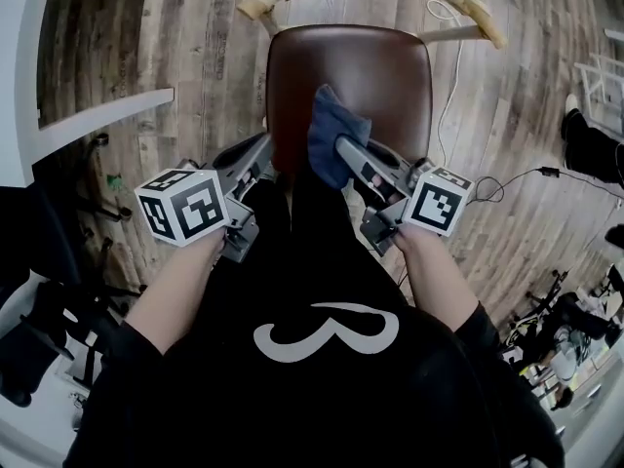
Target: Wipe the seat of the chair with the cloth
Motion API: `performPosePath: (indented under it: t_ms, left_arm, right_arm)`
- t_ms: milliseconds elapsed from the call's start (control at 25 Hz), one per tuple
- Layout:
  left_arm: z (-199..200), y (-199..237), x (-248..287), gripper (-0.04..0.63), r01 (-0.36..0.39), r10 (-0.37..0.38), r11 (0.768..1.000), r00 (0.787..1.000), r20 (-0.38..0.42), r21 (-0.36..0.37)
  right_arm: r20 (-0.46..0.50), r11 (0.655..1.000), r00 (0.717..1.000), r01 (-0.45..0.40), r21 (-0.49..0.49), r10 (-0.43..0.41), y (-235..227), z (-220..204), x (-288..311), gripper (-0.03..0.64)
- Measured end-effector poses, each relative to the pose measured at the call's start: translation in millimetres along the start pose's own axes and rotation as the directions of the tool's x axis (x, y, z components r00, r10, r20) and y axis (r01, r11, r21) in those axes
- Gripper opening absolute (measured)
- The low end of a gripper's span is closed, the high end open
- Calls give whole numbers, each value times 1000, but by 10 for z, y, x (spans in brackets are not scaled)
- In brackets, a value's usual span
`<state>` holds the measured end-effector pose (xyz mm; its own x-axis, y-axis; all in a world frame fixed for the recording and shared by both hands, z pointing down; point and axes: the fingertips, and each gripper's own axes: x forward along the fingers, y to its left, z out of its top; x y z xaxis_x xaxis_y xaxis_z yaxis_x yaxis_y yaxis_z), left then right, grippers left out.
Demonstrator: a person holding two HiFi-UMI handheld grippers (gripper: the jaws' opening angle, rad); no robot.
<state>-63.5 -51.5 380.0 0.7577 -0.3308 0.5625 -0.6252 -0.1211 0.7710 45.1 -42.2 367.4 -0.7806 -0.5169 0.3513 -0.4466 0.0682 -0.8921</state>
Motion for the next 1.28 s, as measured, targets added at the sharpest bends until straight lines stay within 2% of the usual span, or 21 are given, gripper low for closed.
performPosePath:
  t_ms: [120,240,400,520,720,1080,1280]
  left_arm:
    - [45,55,103,14,-16,17,1000,999,37,-13]
    - [108,96,131,14,-30,32,999,996,81,-25]
    - [122,214,199,14,-54,60,997,993,101,-56]
    - [176,282,259,14,-70,77,995,990,116,-64]
    - [285,376,315,14,-76,85,995,988,127,-72]
    - [237,456,323,14,-67,80,991,990,115,-114]
    - [152,552,320,14,-74,89,985,991,95,-153]
  right_arm:
    - [-30,996,1000,-3,-94,0,-106,123,89,52]
    - [-69,975,997,-43,-216,28,-96,252,218,52]
    - [-119,950,992,-66,-305,31,-127,365,458,52]
    - [-144,945,988,-96,-312,52,-146,412,667,52]
    - [-183,961,980,-121,-251,76,-262,341,1028,52]
    - [-244,968,970,-66,-243,5,-474,251,1436,52]
    - [-256,951,965,-25,-308,-57,-613,263,1642,52]
